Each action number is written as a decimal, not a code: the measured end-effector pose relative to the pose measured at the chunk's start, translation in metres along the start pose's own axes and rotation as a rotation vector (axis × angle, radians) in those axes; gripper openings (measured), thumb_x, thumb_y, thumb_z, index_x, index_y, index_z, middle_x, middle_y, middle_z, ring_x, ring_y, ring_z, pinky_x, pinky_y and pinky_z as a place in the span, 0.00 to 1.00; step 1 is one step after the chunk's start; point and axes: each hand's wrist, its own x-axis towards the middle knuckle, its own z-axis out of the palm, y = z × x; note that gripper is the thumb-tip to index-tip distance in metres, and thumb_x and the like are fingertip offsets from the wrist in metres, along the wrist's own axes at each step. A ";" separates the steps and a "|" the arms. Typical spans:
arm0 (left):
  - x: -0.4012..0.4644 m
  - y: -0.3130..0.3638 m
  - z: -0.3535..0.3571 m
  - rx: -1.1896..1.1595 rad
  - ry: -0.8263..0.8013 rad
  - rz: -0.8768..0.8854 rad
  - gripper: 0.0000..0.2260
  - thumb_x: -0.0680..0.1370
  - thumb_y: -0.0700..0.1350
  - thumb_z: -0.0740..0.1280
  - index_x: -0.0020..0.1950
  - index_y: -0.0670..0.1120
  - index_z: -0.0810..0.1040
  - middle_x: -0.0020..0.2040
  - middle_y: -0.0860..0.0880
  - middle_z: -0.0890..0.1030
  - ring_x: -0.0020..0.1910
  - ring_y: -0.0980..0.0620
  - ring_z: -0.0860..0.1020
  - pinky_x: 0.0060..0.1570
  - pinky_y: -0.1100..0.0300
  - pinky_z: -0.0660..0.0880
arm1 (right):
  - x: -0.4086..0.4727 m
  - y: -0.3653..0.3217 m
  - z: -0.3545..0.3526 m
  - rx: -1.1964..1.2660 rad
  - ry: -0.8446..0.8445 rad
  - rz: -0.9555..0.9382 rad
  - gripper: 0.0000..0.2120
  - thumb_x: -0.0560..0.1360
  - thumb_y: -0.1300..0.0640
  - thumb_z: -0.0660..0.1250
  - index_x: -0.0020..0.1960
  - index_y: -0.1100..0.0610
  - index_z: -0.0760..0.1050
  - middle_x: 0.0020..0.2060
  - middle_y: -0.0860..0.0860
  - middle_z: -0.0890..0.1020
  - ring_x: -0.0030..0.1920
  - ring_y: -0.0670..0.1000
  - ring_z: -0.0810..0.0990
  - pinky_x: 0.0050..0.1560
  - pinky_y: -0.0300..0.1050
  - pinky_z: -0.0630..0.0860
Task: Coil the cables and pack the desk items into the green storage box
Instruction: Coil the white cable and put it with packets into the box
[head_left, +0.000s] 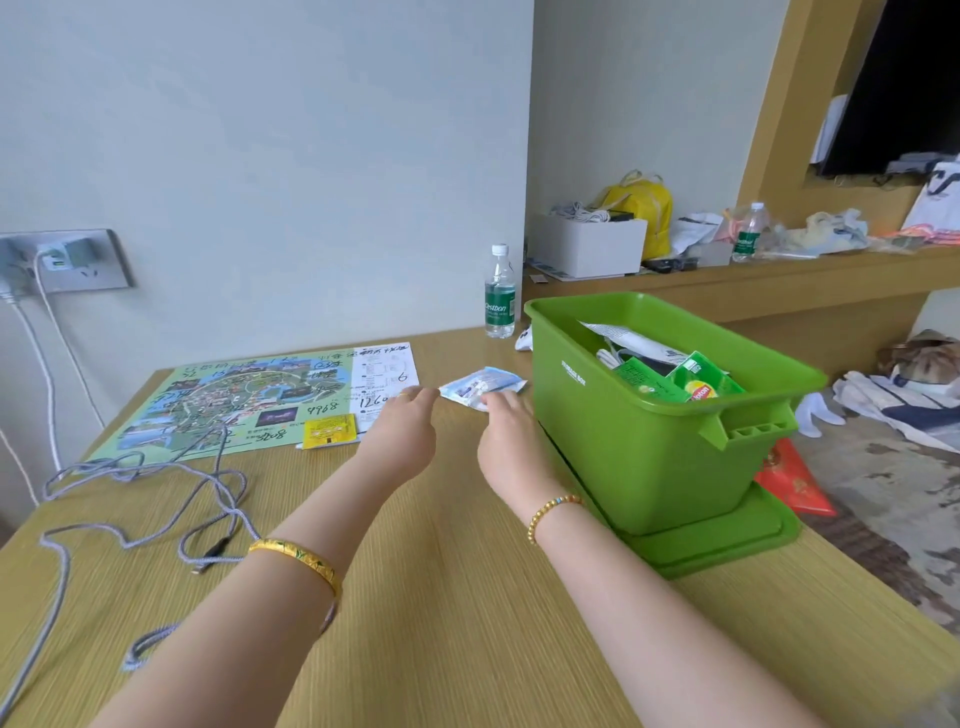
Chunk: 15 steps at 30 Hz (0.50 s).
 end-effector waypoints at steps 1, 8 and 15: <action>0.004 -0.007 0.005 0.022 -0.031 -0.009 0.24 0.77 0.33 0.53 0.73 0.44 0.62 0.73 0.43 0.62 0.69 0.42 0.64 0.62 0.49 0.66 | 0.002 0.007 0.012 -0.028 -0.023 0.045 0.19 0.73 0.68 0.55 0.63 0.59 0.69 0.61 0.55 0.72 0.62 0.56 0.68 0.60 0.49 0.68; 0.054 -0.028 0.037 0.190 -0.145 -0.017 0.26 0.78 0.38 0.55 0.75 0.47 0.52 0.77 0.44 0.52 0.74 0.44 0.56 0.66 0.50 0.64 | 0.032 0.040 0.060 -0.187 -0.156 0.061 0.25 0.78 0.59 0.55 0.73 0.60 0.54 0.74 0.54 0.57 0.74 0.52 0.52 0.73 0.48 0.54; 0.096 -0.019 0.076 0.229 -0.105 0.080 0.22 0.80 0.43 0.53 0.74 0.48 0.56 0.76 0.46 0.58 0.74 0.46 0.58 0.69 0.51 0.58 | 0.058 0.053 0.077 -0.205 -0.178 0.056 0.24 0.78 0.57 0.54 0.72 0.60 0.57 0.73 0.54 0.61 0.74 0.51 0.55 0.73 0.47 0.54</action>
